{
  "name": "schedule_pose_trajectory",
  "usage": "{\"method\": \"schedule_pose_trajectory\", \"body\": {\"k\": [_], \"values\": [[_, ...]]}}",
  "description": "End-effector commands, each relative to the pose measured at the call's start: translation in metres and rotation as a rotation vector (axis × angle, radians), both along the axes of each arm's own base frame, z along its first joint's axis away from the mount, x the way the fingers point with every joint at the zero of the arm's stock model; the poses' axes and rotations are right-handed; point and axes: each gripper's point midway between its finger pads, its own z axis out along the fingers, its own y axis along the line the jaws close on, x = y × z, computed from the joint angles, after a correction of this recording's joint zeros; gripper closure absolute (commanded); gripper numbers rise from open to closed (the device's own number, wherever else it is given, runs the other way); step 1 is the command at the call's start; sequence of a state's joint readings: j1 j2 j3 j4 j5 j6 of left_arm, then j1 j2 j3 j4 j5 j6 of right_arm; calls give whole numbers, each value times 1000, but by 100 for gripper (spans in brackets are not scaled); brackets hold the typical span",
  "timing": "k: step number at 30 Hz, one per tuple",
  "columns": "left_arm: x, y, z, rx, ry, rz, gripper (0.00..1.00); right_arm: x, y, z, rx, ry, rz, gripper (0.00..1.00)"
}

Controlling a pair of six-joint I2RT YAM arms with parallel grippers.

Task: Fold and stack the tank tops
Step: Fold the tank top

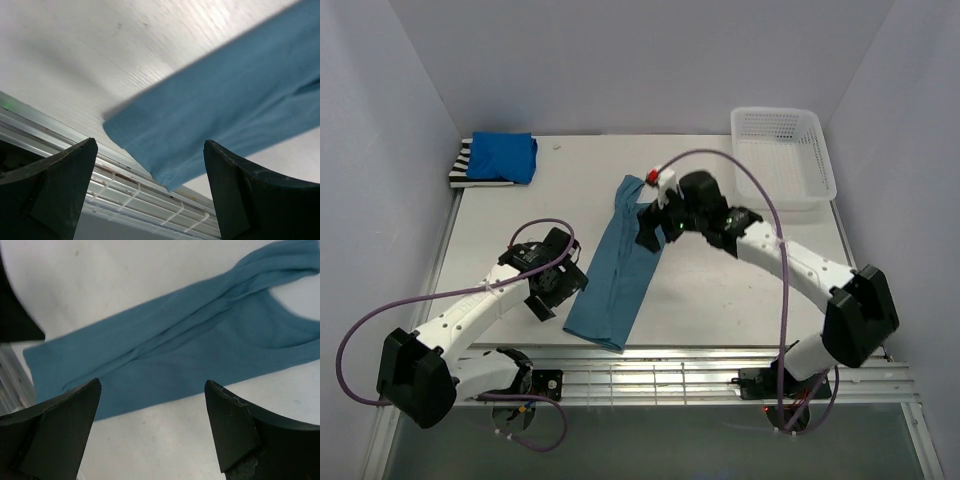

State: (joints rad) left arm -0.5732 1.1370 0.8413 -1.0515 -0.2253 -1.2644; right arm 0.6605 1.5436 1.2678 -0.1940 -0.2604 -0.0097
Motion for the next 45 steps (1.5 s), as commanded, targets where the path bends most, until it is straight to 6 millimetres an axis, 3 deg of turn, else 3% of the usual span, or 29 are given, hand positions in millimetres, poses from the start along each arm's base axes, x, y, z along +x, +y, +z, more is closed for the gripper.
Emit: {"method": "schedule_pose_trajectory", "body": {"k": [1, 2, 4, 5, 11, 12, 14, 19, 21, 26, 31, 35, 39, 45], "values": [[-18, 21, -13, 35, 115, 2, 2, -75, -5, -57, -114, -21, 43, 10], [-27, 17, -18, -4, 145, -17, 2, -105, 6, -60, -109, -25, 103, 10], [-31, 11, -21, -50, 150, -31, 3, -131, 7, -63, -109, -44, 128, 10], [-34, 8, -20, -78, 146, -39, 4, -159, 14, -73, -124, -29, 182, 10], [-57, 8, -48, -124, 186, -36, 17, -221, 48, -98, -215, -76, 304, 10], [-66, 6, -56, -143, 226, -29, 18, -219, 54, -107, -261, -97, 299, 10], [-62, 3, -61, -152, 217, -25, 25, -230, 62, -116, -312, -117, 327, 9], [-54, 3, -68, -133, 218, -12, 46, -232, 86, -135, -393, -147, 330, 0], [-55, 3, -70, -131, 220, -12, 56, -230, 88, -144, -426, -150, 323, 14], [-55, 0, -76, -149, 213, -34, 73, -231, 82, -161, -454, -137, 315, 21], [-44, -8, -71, -170, 178, -84, 100, -236, 76, -181, -501, -102, 332, 52], [-37, -8, -67, -162, 157, -91, 100, -234, 76, -188, -528, -101, 332, 64], [-27, -10, -55, -181, 83, -93, 100, -228, 73, -185, -531, -112, 287, 92], [-1, -24, -27, -259, -108, -134, 100, -215, 73, -152, -457, -146, 217, 92]]}}
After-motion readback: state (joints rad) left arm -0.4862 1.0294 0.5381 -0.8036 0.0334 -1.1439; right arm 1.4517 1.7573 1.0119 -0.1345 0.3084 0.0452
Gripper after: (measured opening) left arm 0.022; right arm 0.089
